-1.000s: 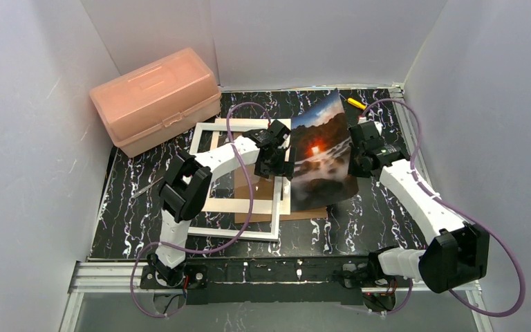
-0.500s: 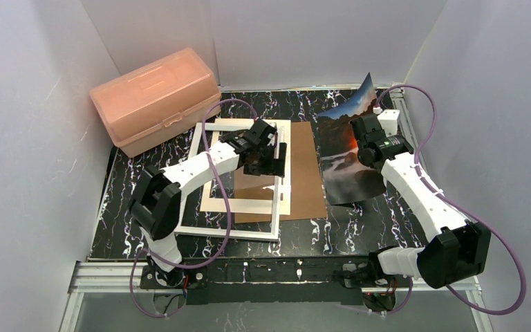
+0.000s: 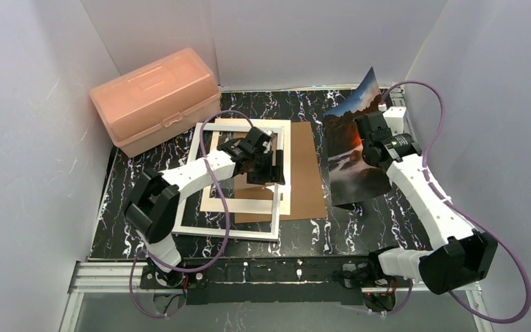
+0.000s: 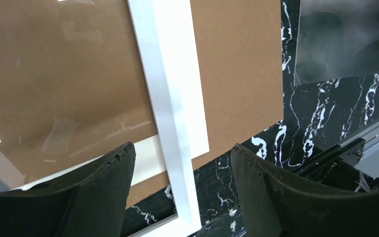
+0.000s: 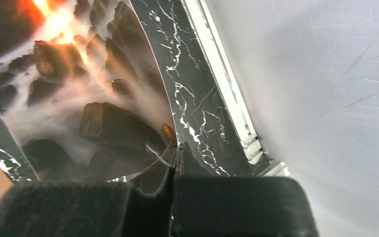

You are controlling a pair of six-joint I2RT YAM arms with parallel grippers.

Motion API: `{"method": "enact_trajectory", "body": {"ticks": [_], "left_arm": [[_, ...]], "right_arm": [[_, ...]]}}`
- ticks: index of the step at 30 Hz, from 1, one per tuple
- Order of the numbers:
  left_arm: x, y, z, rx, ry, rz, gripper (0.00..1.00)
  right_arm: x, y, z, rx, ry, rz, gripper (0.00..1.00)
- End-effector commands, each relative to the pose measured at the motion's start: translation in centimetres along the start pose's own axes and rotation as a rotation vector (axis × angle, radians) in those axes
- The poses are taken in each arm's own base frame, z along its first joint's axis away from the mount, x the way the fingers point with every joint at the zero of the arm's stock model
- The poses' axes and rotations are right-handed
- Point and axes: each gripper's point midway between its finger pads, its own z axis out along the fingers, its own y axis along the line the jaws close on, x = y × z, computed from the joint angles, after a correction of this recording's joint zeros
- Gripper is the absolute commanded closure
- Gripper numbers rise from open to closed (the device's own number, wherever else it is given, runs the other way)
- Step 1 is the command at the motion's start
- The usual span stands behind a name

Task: Take the photo out of the frame
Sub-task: Place the photo at the center of the board.

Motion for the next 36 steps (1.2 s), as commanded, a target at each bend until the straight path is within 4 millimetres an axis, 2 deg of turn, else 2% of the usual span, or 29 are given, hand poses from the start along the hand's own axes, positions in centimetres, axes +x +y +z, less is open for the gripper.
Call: {"method": "enact_trajectory", "body": {"ticks": [1, 4, 6, 7, 8, 9, 11, 12, 14, 16, 17, 19, 21, 23, 27, 29, 31, 33, 36], "left_arm": [[0.2, -0.9, 2.5, 0.044, 0.064, -0.022, 0.33], [-0.1, -0.8, 4.1, 0.024, 0.084, -0.029, 0.34], [-0.3, -0.6, 5.0, 0.008, 0.094, -0.036, 0.34], [-0.3, -0.5, 5.4, 0.001, 0.098, -0.038, 0.36], [-0.4, -0.5, 5.7, 0.000, 0.103, -0.040, 0.40], [-0.4, -0.5, 6.2, -0.005, 0.108, -0.042, 0.45], [-0.6, -0.6, 6.7, -0.005, 0.108, -0.045, 0.54], [-0.8, -0.7, 6.9, -0.004, 0.108, -0.045, 0.58], [-1.0, -0.6, 7.3, -0.011, 0.110, -0.046, 0.62], [-1.2, -0.7, 7.6, -0.012, 0.113, -0.047, 0.64], [-1.3, -0.9, 7.7, -0.010, 0.115, -0.047, 0.66], [-1.6, -1.1, 7.7, -0.007, 0.116, -0.051, 0.68], [-1.9, -1.3, 7.8, -0.005, 0.109, -0.054, 0.68], [-2.3, -1.5, 8.0, -0.001, 0.104, -0.053, 0.68], [-2.8, -1.8, 8.4, -0.008, 0.109, -0.052, 0.68], [-2.7, -1.8, 8.5, -0.008, 0.115, -0.053, 0.62], [-2.8, -1.7, 8.2, -0.013, 0.113, -0.049, 0.51], [-3.2, -1.8, 7.3, -0.021, 0.098, -0.038, 0.41], [-3.9, -2.3, 5.2, -0.001, 0.067, -0.005, 0.30]], "right_arm": [[0.0, -1.8, 0.1, 0.120, 0.031, -0.033, 0.97], [0.4, -2.0, 0.9, 0.175, 0.045, -0.056, 0.92], [0.4, -2.4, 1.2, 0.218, 0.037, -0.059, 0.63], [0.3, -2.7, 1.3, 0.246, 0.029, -0.061, 0.43], [0.2, -3.1, 1.4, 0.278, 0.022, -0.069, 0.35], [0.0, -3.5, 1.5, 0.317, 0.015, -0.077, 0.33], [-0.5, -3.5, 1.5, 0.341, 0.013, -0.075, 0.32], [-0.5, -2.7, 1.6, 0.302, 0.034, -0.067, 0.32], [-0.6, 0.5, 1.9, 0.123, 0.074, -0.057, 0.32], [-0.5, 5.2, 1.8, -0.142, 0.079, -0.033, 0.33], [-0.7, 7.6, 1.5, -0.276, 0.063, -0.008, 0.35], [-0.6, 11.0, 1.0, -0.451, 0.046, 0.033, 0.42], [0.0, 13.6, 1.1, -0.556, 0.052, 0.046, 0.52], [0.2, 15.6, 1.5, -0.624, 0.065, 0.049, 0.58], [1.2, 18.7, 2.4, -0.706, 0.120, 0.031, 0.57], [1.4, 20.1, 2.7, -0.745, 0.132, 0.033, 0.55], [1.4, 21.3, 3.1, -0.778, 0.137, 0.040, 0.51], [1.7, 22.4, 3.5, -0.807, 0.155, 0.041, 0.46], [2.0, 23.8, 3.8, -0.845, 0.176, 0.052, 0.45]]}}
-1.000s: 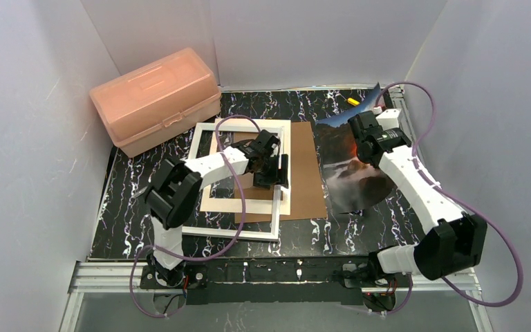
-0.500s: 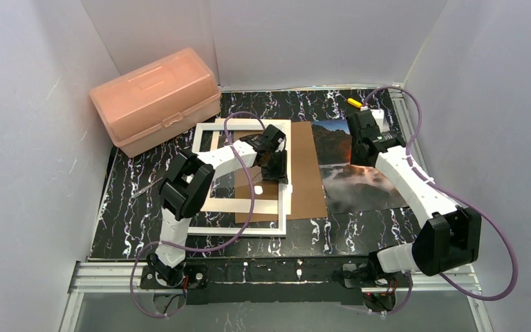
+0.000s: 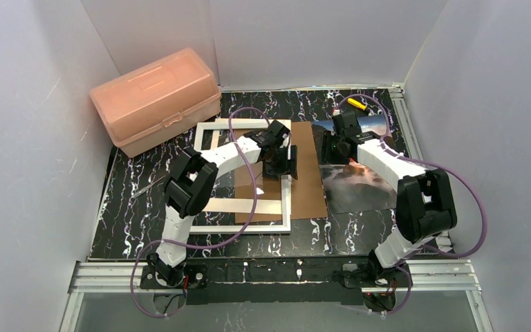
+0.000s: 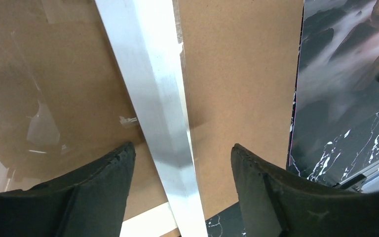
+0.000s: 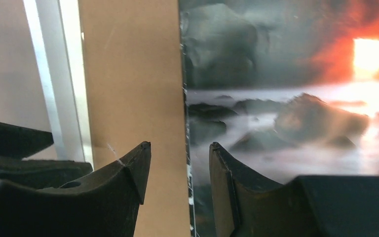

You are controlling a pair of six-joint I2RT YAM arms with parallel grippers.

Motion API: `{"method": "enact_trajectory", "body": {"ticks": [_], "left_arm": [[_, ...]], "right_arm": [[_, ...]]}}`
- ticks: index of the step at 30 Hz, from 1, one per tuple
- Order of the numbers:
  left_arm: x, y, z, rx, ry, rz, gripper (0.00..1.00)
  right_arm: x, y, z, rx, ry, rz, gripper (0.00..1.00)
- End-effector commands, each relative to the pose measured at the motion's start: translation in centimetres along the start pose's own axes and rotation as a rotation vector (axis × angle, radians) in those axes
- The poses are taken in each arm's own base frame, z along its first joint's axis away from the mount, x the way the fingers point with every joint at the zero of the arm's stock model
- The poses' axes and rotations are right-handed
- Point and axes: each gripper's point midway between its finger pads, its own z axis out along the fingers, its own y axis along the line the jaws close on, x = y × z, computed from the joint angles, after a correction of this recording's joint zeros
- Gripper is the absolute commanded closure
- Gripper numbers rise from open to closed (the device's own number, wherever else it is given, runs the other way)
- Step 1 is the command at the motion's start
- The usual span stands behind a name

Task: Take the photo out of the frame
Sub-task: Place the photo at the center of the board, then adjust the photo frame item on the photo frame.

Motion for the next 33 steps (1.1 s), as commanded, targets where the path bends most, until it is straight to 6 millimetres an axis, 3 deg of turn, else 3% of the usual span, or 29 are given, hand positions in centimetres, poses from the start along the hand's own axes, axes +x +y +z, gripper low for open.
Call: {"method": "enact_trajectory", "body": {"ticks": [1, 4, 6, 8, 9, 11, 14, 18, 22, 28, 33], "left_arm": [[-0.9, -1.3, -4.7, 0.043, -0.053, 0.063, 0.28], [-1.4, -0.4, -7.7, 0.073, -0.113, 0.044, 0.21], [-2.0, 1.4, -9.9, 0.073, -0.159, 0.010, 0.17], [-2.5, 4.0, -12.1, 0.067, -0.212, -0.019, 0.12], [-2.8, 5.4, -13.3, 0.059, -0.249, -0.038, 0.03], [-3.5, 8.4, -15.7, 0.054, -0.323, -0.096, 0.02], [-3.9, 12.2, -19.1, 0.059, -0.397, -0.183, 0.02], [-3.9, 18.6, -21.8, -0.031, -0.468, -0.300, 0.02], [-3.6, 23.2, -22.0, -0.014, -0.485, -0.427, 0.02], [-1.6, 25.3, -19.0, -0.029, -0.372, -0.460, 0.02], [-0.2, 28.0, -17.5, -0.147, -0.403, -0.443, 0.02]], "right_arm": [[-1.5, 2.6, 1.5, -0.137, -0.035, 0.022, 0.45], [-1.1, 3.2, 2.8, -0.171, -0.007, 0.040, 0.40], [-0.9, 3.3, 3.4, -0.184, 0.002, 0.056, 0.30], [-0.9, 3.5, 3.9, -0.202, -0.003, 0.078, 0.20], [-0.9, 3.6, 4.2, -0.216, -0.004, 0.091, 0.15], [-0.9, 4.1, 4.6, -0.258, 0.001, 0.118, 0.05], [-0.9, 4.7, 5.2, -0.300, 0.016, 0.139, 0.03], [-0.5, 4.7, 6.0, -0.307, 0.041, 0.140, 0.02], [0.6, 4.7, 6.9, -0.320, 0.076, 0.152, 0.02], [1.5, 5.3, 7.5, -0.366, 0.110, 0.174, 0.02], [1.8, 5.8, 7.4, -0.404, 0.126, 0.187, 0.01]]}}
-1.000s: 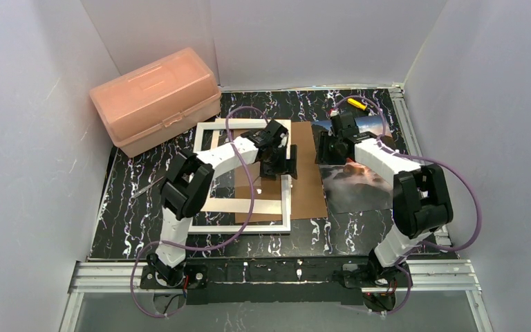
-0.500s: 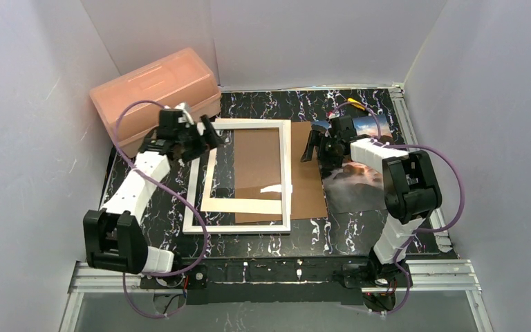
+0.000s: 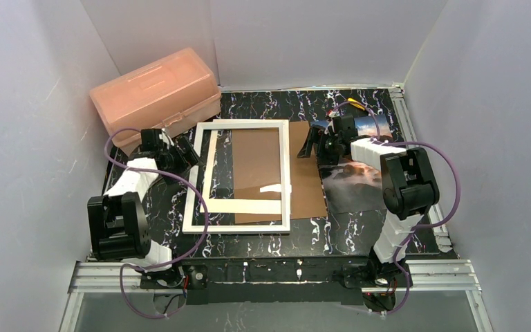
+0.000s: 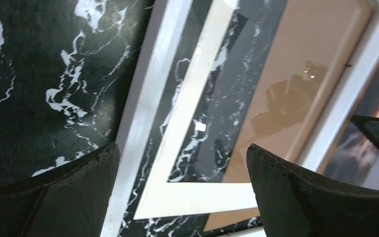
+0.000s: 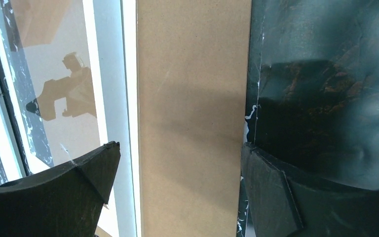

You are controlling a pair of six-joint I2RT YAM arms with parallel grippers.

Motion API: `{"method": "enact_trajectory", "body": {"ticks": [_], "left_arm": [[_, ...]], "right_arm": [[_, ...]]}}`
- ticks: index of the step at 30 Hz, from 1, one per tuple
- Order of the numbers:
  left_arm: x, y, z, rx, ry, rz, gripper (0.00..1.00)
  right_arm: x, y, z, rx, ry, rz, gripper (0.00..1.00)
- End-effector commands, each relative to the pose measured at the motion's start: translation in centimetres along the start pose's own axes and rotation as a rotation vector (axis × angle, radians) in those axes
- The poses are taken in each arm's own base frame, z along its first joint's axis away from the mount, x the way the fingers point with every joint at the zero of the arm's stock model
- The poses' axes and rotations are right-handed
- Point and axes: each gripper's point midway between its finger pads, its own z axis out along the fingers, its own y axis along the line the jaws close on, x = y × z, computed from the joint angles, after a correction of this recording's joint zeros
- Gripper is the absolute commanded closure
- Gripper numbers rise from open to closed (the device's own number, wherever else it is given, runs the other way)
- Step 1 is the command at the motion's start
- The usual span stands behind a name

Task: Take the photo out of the frame
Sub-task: Adjust the photo frame item on the photo frame.

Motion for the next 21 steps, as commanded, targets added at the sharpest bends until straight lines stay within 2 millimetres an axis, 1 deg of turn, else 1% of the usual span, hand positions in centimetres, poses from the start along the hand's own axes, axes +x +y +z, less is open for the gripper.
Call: {"method": "enact_trajectory", "body": {"ticks": [1, 6, 11, 17, 20, 21], "left_arm": [[0.4, 1.6, 0.5, -0.041, -0.040, 0.059, 0.02], [1.5, 2.6, 2.1, -0.060, 0.024, 0.034, 0.02], [2.9, 1.8, 3.5, -0.011, 0.084, -0.052, 0.04], [5.2, 1.0, 4.4, -0.005, 0.123, -0.125, 0.04], [6.7, 0.7, 4.9, 0.015, 0.125, -0.143, 0.04], [6.9, 0.6, 5.0, 0.017, 0.125, -0.143, 0.04]], "right_arm": [[2.2, 0.1, 1.1, -0.043, 0.077, 0.034, 0.01], [2.5, 0.6, 1.4, -0.078, 0.101, 0.035, 0.01], [3.1, 1.2, 1.9, -0.109, 0.124, 0.047, 0.01], [4.5, 3.9, 2.4, -0.197, 0.108, 0.109, 0.01], [5.6, 5.6, 2.8, -0.216, 0.113, 0.114, 0.01], [5.9, 6.2, 2.9, -0.219, 0.114, 0.107, 0.01]]}}
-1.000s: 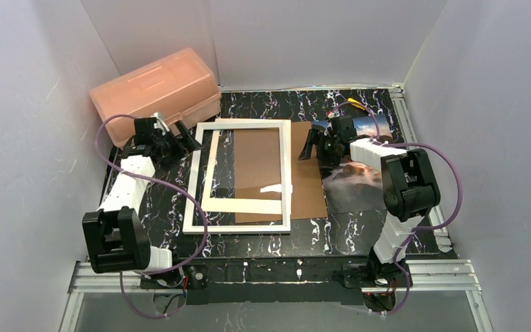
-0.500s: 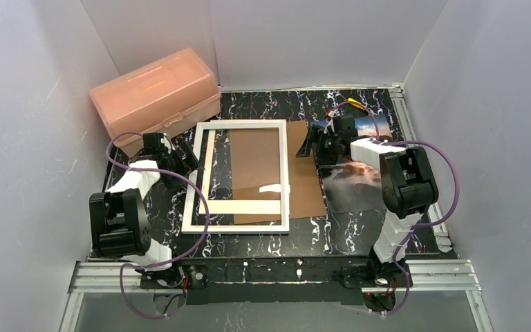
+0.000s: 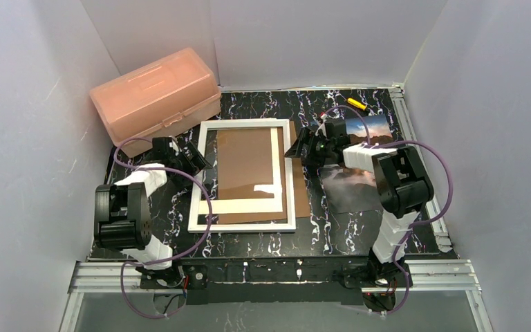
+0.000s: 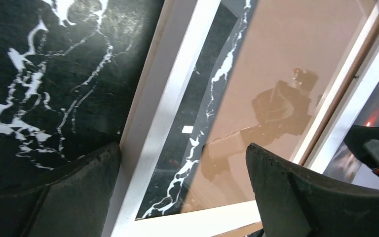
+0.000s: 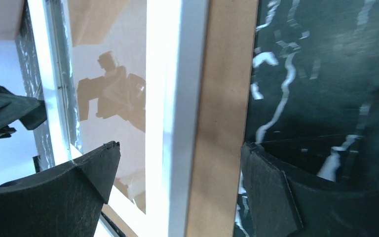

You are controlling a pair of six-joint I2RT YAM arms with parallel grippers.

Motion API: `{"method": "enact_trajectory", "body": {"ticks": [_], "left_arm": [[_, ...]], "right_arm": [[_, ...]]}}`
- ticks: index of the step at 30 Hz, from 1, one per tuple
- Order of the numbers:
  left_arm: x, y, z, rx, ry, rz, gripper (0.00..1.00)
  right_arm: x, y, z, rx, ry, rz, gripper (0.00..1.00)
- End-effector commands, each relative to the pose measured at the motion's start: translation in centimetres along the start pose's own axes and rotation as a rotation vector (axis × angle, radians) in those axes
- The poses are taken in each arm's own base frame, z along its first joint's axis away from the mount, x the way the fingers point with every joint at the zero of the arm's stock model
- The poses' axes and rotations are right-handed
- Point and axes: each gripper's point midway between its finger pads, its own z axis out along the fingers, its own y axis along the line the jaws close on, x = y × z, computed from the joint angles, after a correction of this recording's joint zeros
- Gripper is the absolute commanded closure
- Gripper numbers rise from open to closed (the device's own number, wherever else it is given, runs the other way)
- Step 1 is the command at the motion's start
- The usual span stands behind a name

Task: Take the photo out of the frame
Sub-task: Adjust the photo frame item on the photo frame, then reset both arms

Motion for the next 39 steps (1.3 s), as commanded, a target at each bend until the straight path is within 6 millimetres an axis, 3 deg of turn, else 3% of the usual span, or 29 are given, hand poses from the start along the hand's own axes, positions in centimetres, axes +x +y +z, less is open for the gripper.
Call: {"method": "enact_trajectory", "body": {"ticks": [1, 4, 9, 12, 16, 23, 29, 31, 34, 39], "left_arm": [[4.7, -0.3, 1.0, 0.012, 0.109, -0.047, 0.04], [5.0, -0.8, 1.3, 0.012, 0.113, -0.021, 0.04], [3.9, -1.7, 0.6, 0.025, 0.083, 0.016, 0.04], [2.5, -1.7, -1.1, -0.014, 0.012, 0.072, 0.02], [-0.2, -1.8, -4.9, -0.060, -0.183, 0.145, 0.02], [-1.4, -3.4, -9.8, -0.056, -0.464, 0.278, 0.02], [-0.4, -2.3, -10.8, -0.028, -0.579, 0.282, 0.02], [0.2, -3.1, -10.5, 0.047, -0.594, 0.352, 0.02], [0.4, -2.5, -10.1, 0.033, -0.624, 0.379, 0.02], [-0.3, -1.8, -10.2, -0.004, -0.684, 0.376, 0.02]], "right_arm": [[5.4, 2.3, 1.8, -0.037, 0.124, 0.061, 0.01], [5.1, 2.8, 1.7, -0.046, 0.107, 0.053, 0.01], [2.8, 0.8, -0.4, 0.070, 0.043, 0.008, 0.01], [0.7, -0.3, -2.9, 0.162, -0.058, -0.039, 0.01], [-1.8, -1.4, -6.9, 0.301, -0.207, -0.146, 0.01], [-5.3, -0.6, -14.9, 0.400, -0.532, -0.309, 0.01], [-4.7, -1.6, -20.2, 0.440, -0.772, -0.347, 0.01], [-4.3, -1.9, -21.5, 0.422, -0.871, -0.348, 0.01], [-2.8, -2.6, -22.3, 0.393, -0.942, -0.409, 0.01], [-2.6, -4.2, -24.3, 0.515, -1.003, -0.562, 0.02]]}}
